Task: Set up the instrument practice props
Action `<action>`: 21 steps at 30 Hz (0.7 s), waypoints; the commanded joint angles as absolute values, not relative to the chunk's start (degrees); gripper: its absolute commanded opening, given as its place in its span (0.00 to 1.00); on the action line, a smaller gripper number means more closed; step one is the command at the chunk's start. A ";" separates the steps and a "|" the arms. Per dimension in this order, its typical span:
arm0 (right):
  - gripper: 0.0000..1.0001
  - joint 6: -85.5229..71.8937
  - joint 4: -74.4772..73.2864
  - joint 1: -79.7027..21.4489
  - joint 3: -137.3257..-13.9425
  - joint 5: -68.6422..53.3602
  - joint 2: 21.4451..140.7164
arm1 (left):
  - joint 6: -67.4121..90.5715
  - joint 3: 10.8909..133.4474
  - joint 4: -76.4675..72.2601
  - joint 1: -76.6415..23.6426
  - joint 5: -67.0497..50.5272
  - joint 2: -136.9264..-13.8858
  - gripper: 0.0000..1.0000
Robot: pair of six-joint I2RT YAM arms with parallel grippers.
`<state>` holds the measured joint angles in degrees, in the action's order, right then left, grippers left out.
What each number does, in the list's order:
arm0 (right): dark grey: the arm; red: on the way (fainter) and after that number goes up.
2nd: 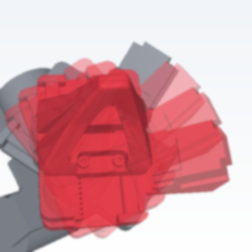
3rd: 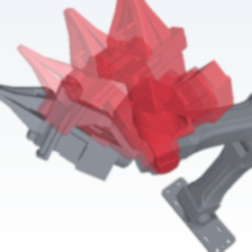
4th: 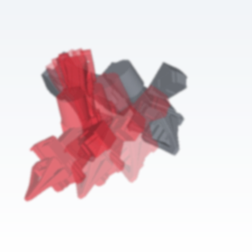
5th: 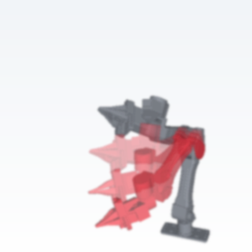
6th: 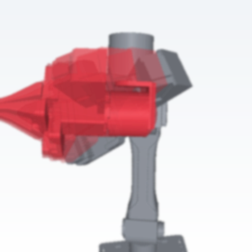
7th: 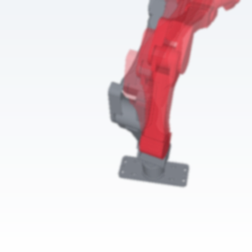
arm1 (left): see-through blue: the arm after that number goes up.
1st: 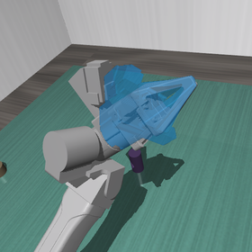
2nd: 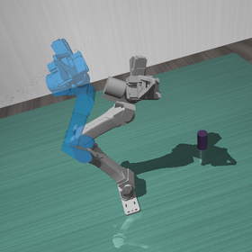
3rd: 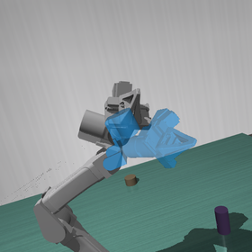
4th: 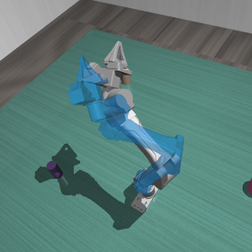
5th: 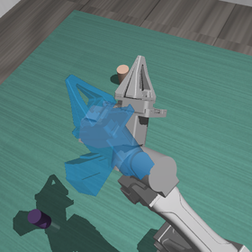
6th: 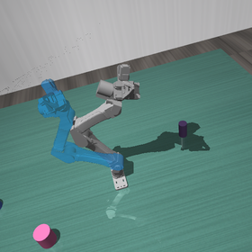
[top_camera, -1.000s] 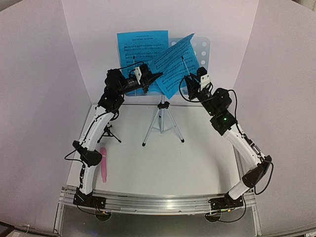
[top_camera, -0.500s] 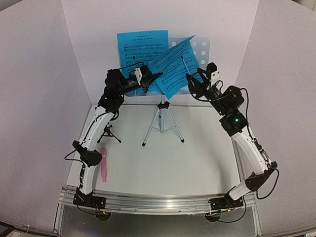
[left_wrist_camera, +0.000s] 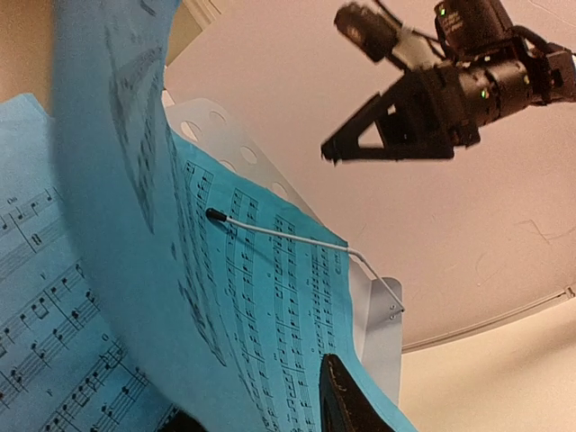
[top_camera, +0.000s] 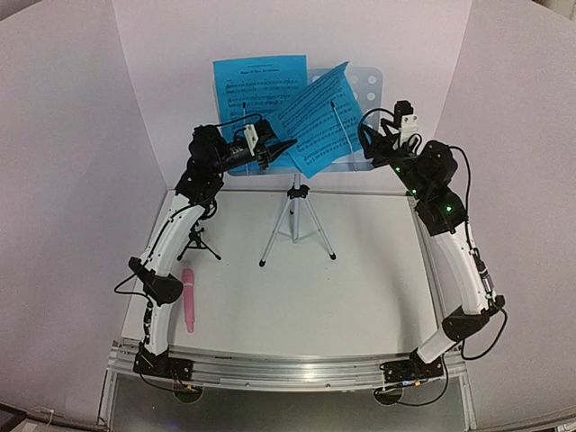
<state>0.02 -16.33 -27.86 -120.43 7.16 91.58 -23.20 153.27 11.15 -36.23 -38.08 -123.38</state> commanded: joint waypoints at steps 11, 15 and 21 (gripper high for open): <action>0.54 -20.24 -26.98 -13.43 -118.30 -16.22 90.04 | -22.57 152.32 9.02 -36.22 -35.87 -118.04 0.08; 0.52 -21.60 -26.98 -12.58 -120.94 -20.68 91.88 | -22.64 151.86 8.26 -36.31 -35.04 -118.39 0.02; 0.51 -25.61 -26.89 -11.34 -124.39 -26.79 94.43 | -23.10 151.79 7.25 -36.30 -35.02 -118.48 0.00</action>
<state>-21.72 -27.05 -12.07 -121.24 -20.24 92.35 -22.70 151.78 9.96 -36.23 -35.79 -120.49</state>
